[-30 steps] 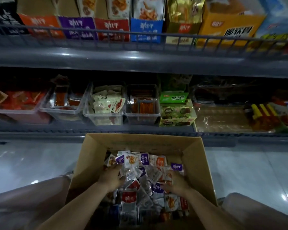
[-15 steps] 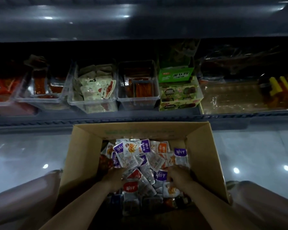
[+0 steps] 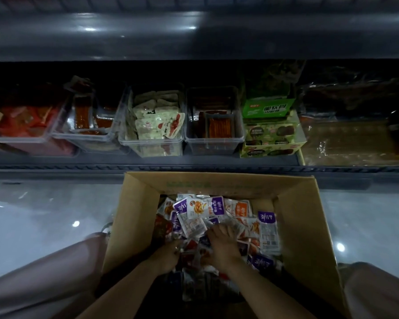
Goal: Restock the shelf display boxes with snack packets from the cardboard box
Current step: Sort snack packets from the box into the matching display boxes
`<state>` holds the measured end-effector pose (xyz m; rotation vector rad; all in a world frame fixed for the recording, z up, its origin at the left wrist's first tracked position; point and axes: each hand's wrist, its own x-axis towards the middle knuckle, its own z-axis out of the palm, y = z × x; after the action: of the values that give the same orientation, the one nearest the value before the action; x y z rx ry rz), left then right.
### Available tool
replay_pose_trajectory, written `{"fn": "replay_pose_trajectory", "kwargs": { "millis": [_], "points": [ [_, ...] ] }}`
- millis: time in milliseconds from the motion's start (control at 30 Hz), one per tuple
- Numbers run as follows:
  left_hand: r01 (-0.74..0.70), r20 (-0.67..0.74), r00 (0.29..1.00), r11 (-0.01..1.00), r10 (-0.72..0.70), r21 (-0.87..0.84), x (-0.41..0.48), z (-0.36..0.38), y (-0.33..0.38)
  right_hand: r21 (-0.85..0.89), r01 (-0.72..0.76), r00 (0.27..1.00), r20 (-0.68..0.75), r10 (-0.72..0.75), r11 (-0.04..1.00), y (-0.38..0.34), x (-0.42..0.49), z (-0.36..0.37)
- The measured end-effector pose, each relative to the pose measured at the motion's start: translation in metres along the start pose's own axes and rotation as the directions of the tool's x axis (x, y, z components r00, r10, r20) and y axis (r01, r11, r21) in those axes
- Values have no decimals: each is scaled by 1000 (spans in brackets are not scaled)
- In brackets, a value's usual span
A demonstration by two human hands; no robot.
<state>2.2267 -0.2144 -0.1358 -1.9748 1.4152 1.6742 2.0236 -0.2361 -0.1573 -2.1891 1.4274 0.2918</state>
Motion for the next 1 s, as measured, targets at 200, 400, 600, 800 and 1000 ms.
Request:
{"fn": "replay_pose_trajectory", "kwargs": {
  "millis": [200, 400, 600, 800, 1000],
  "points": [
    [32, -34, 999, 996, -35, -89, -7, -11, 1, 64, -91, 982, 171, 79, 994, -20, 13, 11],
    [0, -74, 997, 993, -8, -117, -21, -16, 12, 232, -138, 986, 129, 110, 963, -24, 9, 4],
    [-18, -68, 998, 946, -4, -323, -31, -20, 42, 761, -236, 971, 161, 176, 605, -15, 6, -39],
    [-138, -107, 989, 918, 105, -372, -56, -45, 80, 857, -294, 949, 208, 238, 423, 11, -12, -113],
    [-309, -178, 950, 850, 256, -427, -112, -90, 124, 958, -255, 938, 212, 273, 133, 3, -54, -201]
  ]
}}
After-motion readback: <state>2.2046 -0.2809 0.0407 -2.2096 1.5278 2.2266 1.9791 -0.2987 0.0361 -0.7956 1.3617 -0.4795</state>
